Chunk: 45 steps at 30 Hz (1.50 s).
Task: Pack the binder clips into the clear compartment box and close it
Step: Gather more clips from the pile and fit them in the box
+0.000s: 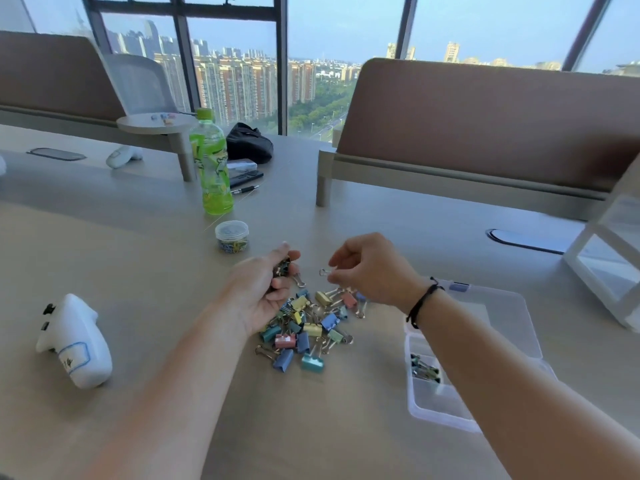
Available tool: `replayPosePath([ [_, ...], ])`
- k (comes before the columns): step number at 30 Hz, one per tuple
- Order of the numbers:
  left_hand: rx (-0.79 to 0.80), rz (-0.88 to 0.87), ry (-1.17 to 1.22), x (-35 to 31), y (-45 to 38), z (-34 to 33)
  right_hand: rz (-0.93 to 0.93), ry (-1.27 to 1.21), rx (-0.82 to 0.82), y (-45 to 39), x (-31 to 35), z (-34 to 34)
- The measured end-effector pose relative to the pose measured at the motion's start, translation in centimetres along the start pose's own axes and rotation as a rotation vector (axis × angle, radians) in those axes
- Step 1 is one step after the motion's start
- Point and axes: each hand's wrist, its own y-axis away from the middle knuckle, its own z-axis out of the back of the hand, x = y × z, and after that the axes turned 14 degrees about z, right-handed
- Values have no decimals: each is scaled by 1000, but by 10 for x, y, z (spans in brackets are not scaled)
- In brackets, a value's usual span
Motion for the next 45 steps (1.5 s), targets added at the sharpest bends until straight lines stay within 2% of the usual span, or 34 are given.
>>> replayPosePath([
  [4, 78, 0, -118, 12, 9, -13, 53, -112, -41, 56, -10, 50],
  [8, 121, 18, -273, 37, 14, -41, -25, -85, -148, 127, -35, 109],
  [12, 115, -40, -547, 68, 23, -87, -100, -22, -187, 176, -55, 140],
  [17, 180, -185, -855, 102, 31, -143, -8, 26, -45, 188, -57, 122],
  [20, 169, -297, -913, 115, 24, -159, 61, 105, -2, 190, -52, 110],
  [23, 136, -409, -925, 120, 16, -156, 85, 204, 13, 194, -57, 102],
  [27, 75, -698, -1190, 124, 10, -137, 108, 303, 9, 195, -68, 96],
  [29, 81, -776, -1285, 126, 10, -130, 124, 327, 11, 194, -70, 94],
  [38, 148, -866, -1565, 127, 7, -123, 74, 333, 36, 194, -68, 86],
  [45, 145, -869, -1591, 127, 9, -123, 82, 287, 73, 198, -63, 91],
])
